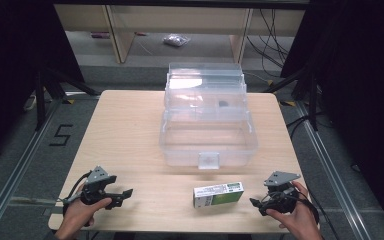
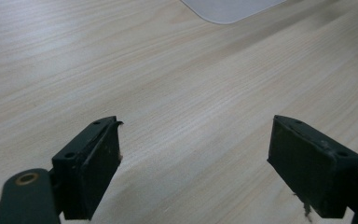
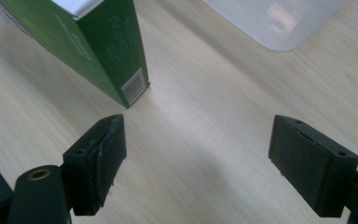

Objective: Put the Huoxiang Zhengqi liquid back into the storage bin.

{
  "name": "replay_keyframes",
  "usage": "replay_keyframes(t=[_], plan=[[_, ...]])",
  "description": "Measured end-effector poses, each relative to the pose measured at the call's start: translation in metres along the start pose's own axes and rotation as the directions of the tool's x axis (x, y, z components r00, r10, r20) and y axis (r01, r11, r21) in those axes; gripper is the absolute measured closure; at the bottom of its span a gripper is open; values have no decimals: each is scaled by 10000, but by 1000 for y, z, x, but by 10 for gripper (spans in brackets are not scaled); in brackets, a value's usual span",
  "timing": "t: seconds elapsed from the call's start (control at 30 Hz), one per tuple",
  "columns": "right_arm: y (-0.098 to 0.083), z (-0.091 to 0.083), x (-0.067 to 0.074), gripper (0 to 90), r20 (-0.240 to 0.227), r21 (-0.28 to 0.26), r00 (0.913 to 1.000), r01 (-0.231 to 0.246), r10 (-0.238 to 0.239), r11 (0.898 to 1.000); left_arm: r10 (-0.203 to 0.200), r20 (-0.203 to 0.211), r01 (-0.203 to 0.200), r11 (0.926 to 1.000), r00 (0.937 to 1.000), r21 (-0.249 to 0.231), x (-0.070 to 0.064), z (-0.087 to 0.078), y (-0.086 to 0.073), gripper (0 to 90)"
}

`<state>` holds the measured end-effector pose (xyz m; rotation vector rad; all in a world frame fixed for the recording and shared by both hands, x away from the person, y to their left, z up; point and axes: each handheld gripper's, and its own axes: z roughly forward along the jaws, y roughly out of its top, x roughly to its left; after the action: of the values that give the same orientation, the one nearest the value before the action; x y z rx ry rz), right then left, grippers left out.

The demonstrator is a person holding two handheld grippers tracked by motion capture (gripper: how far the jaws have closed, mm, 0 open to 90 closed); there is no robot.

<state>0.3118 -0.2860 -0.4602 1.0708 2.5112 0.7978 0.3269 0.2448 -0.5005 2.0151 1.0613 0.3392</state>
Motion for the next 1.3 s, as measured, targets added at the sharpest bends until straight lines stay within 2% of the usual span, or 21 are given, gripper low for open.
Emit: replay_keyframes(t=[0.07,0.1,0.13,0.2,0.23,0.3,0.33,0.47,0.5,0.53,0.63,0.73,0.77,0.87,1.07,1.13,1.17,1.3], plan=[[4,-1,-1,199,-79,54,9991,406,-405,9992,-148,-9,148,9999,9999,-61,-1,1,0,161],[7,-4,1,199,-190,296,9990,402,-397,9988,-6,4,6,10000,10000,1,0,0,0,160],[9,-3,2,200,-213,240,9983,555,-550,9982,-26,-16,26,10000,10000,8,0,0,0,160],[13,-4,3,199,-254,259,9969,752,-745,9968,-316,-3,316,9992,9995,-248,-2,2,0,160],[14,-4,3,196,-256,324,9964,819,-811,9961,14,1,-14,10000,10000,44,0,0,0,160],[19,-5,4,193,-281,469,9945,1026,-1014,9936,-14,8,14,10000,10000,-17,0,0,0,160],[21,-6,6,193,-436,616,9937,1062,-1036,9924,-30,5,30,10000,10000,-5,0,0,0,161],[29,-7,7,193,-460,554,9874,1539,-1514,9865,-34,1,34,10000,10000,-3,0,0,0,160],[32,-9,7,194,-514,684,9856,1642,-1608,9841,-208,9,208,9996,9998,-166,-1,1,0,161],[34,-8,8,194,-521,616,9846,1698,-1667,9836,0,11,0,10000,10000,21,0,0,0,160],[39,-10,11,195,-607,771,9793,1975,-1931,9773,-112,19,112,9999,9999,-65,0,1,0,160],[45,-11,12,195,-507,889,9779,2066,-2028,9744,-27,9,27,10000,10000,3,0,0,0,161],[48,-12,14,195,-705,968,9758,2133,-2071,9722,-26,7,26,10000,10000,3,0,0,0,160],[54,-11,16,196,-776,1047,9711,2329,-2255,9668,-31,15,31,10000,10000,-18,1,0,0,160],[63,-8,19,195,-1048,1120,9560,2852,-2741,9519,-59,5,59,10000,10000,7,0,0,0,160],[66,-7,22,195,-1133,1191,9524,2957,-2829,9478,-30,19,30,10000,10000,-22,0,0,0,160],[66,-7,24,195,-1115,1238,9543,2903,-2774,9489,-28,2,28,10000,10000,-3,0,0,0,160],[73,-5,29,193,-1269,1421,9429,3245,-3079,9352,-4,4,4,10000,10000,33,1,0,0,160]])
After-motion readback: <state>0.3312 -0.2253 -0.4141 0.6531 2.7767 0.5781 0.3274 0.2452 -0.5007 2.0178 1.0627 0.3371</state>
